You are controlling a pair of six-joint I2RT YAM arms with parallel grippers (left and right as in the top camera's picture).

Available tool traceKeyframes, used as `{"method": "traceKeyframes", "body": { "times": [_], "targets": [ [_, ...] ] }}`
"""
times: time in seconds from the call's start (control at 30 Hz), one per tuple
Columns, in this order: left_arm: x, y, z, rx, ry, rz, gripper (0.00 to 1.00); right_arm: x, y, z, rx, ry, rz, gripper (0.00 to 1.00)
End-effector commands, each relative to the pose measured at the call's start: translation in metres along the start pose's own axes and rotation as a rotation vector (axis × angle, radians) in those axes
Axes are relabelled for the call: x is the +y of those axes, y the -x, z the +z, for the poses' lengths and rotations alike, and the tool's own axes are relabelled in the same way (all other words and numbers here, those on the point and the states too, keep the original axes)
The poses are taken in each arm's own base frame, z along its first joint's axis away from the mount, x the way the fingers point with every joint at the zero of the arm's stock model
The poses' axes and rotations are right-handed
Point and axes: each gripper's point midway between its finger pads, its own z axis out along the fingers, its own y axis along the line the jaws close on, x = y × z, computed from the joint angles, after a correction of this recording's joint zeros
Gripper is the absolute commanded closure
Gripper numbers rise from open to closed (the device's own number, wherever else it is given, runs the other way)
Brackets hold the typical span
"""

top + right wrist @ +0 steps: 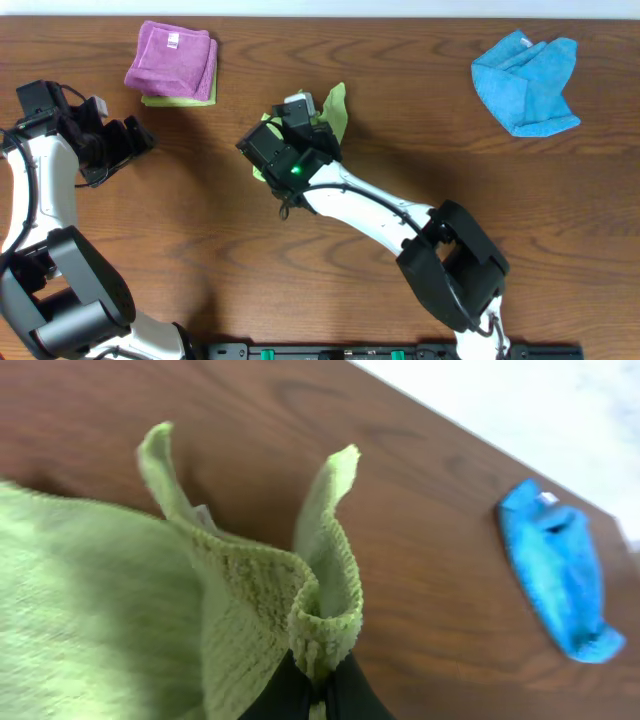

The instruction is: Fold the cloth

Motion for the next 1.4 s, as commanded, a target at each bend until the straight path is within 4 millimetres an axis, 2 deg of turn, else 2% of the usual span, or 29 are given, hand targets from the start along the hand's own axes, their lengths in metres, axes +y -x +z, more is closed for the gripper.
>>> {"method": "traceKeyframes", "body": {
  "times": [0.0, 0.27, 0.37, 0.4, 0.47, 0.5, 0.53, 0.6, 0.73, 0.83, 0.93, 0.97, 1.03, 1.07, 1.1, 1.3, 1.37],
  "targets": [
    [-0.001, 0.007, -0.006, -0.024, 0.004, 0.018, 0.07, 0.017, 0.006, -0.016, 0.003, 0.116, 0.04, 0.95],
    [-0.001, 0.008, -0.006, -0.025, 0.004, 0.018, 0.08, 0.036, 0.004, -0.022, 0.023, 0.211, 0.045, 0.91],
    [-0.001, 0.008, -0.006, -0.024, 0.004, 0.018, 0.08, 0.046, 0.002, -0.025, 0.038, 0.27, 0.05, 0.86],
    [-0.001, 0.008, -0.006, -0.024, 0.004, 0.018, 0.08, 0.05, 0.002, -0.026, 0.043, 0.292, 0.053, 0.82],
    [-0.001, 0.008, -0.006, -0.024, 0.004, 0.018, 0.08, 0.056, 0.002, -0.028, 0.047, 0.324, 0.049, 0.96],
    [-0.001, 0.008, -0.006, -0.024, 0.004, 0.018, 0.08, 0.058, 0.003, -0.029, 0.044, 0.339, 0.048, 0.98],
    [-0.001, 0.008, -0.006, -0.024, 0.004, 0.018, 0.08, 0.059, 0.005, -0.029, 0.038, 0.341, 0.055, 0.94],
    [-0.001, 0.008, -0.006, -0.024, 0.004, 0.018, 0.08, 0.06, 0.008, -0.029, 0.027, 0.346, 0.066, 0.98],
    [-0.001, 0.008, -0.006, -0.024, 0.004, 0.018, 0.08, 0.065, 0.015, -0.031, 0.004, 0.372, 0.066, 0.98],
    [0.0, 0.008, -0.006, -0.026, 0.014, 0.022, 0.07, 0.088, 0.012, -0.042, 0.007, 0.518, -0.033, 0.98],
    [0.004, 0.008, -0.006, -0.027, 0.036, 0.021, 0.08, 0.101, 0.006, -0.05, 0.028, 0.61, -0.071, 0.81],
    [0.005, 0.008, -0.006, -0.027, 0.039, 0.021, 0.08, 0.102, 0.005, -0.051, 0.033, 0.619, -0.073, 0.64],
    [0.004, 0.008, -0.006, -0.028, 0.038, 0.021, 0.08, 0.102, 0.004, -0.051, 0.037, 0.617, -0.077, 0.2],
    [0.004, 0.008, -0.006, -0.027, 0.038, 0.021, 0.08, 0.101, 0.004, -0.051, 0.039, 0.616, -0.079, 0.06],
    [0.004, 0.008, -0.006, -0.027, 0.038, 0.021, 0.08, 0.101, 0.003, -0.051, 0.041, 0.616, -0.08, 0.01],
    [0.004, 0.008, -0.006, -0.027, 0.038, 0.021, 0.07, 0.1, -0.001, -0.05, 0.053, 0.611, -0.09, 0.01],
    [0.004, 0.008, -0.006, -0.026, 0.038, 0.021, 0.08, 0.093, -0.001, -0.046, 0.049, 0.563, -0.094, 0.01]
  ]
}}
